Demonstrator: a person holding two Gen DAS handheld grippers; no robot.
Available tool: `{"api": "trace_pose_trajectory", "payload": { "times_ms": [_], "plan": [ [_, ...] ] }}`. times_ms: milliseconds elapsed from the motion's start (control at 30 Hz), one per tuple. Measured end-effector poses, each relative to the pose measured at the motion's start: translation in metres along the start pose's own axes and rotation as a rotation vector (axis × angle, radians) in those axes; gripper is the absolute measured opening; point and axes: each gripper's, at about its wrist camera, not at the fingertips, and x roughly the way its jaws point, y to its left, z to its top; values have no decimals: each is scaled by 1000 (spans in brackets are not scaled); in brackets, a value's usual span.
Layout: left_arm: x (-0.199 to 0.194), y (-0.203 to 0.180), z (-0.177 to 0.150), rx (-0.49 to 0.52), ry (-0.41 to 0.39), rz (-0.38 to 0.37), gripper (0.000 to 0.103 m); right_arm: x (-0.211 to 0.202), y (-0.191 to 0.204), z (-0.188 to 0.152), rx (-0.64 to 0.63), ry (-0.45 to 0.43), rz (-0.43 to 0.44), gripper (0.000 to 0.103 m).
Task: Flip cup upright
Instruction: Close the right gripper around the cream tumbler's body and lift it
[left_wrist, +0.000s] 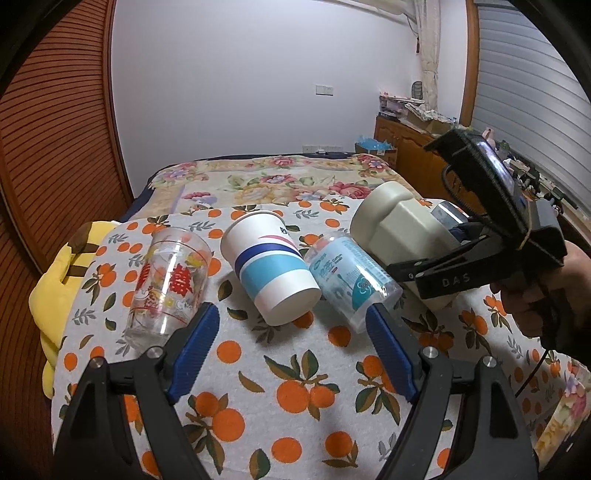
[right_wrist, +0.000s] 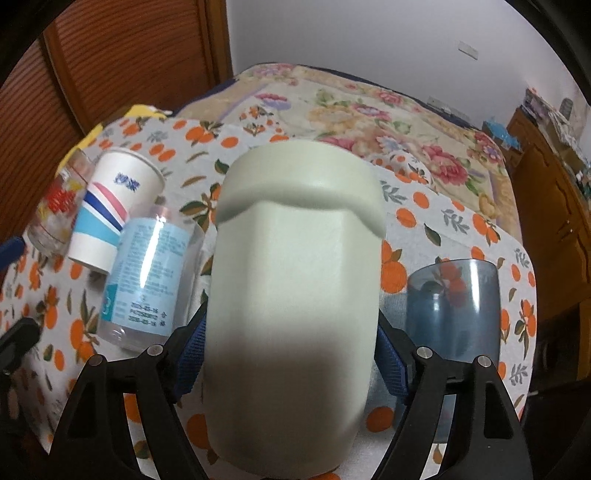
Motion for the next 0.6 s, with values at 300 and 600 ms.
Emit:
{"api": "trace_pose_trajectory", "payload": {
  "times_ms": [300,600],
  "plan": [
    [-12,2,-5,-10,-13,5,82,-19,-1,-9,31,-61,3,77],
    [-43,-9,-8,-3,-59,-1,82,-71,3,-31,63,-135,26,78]
  ]
}}
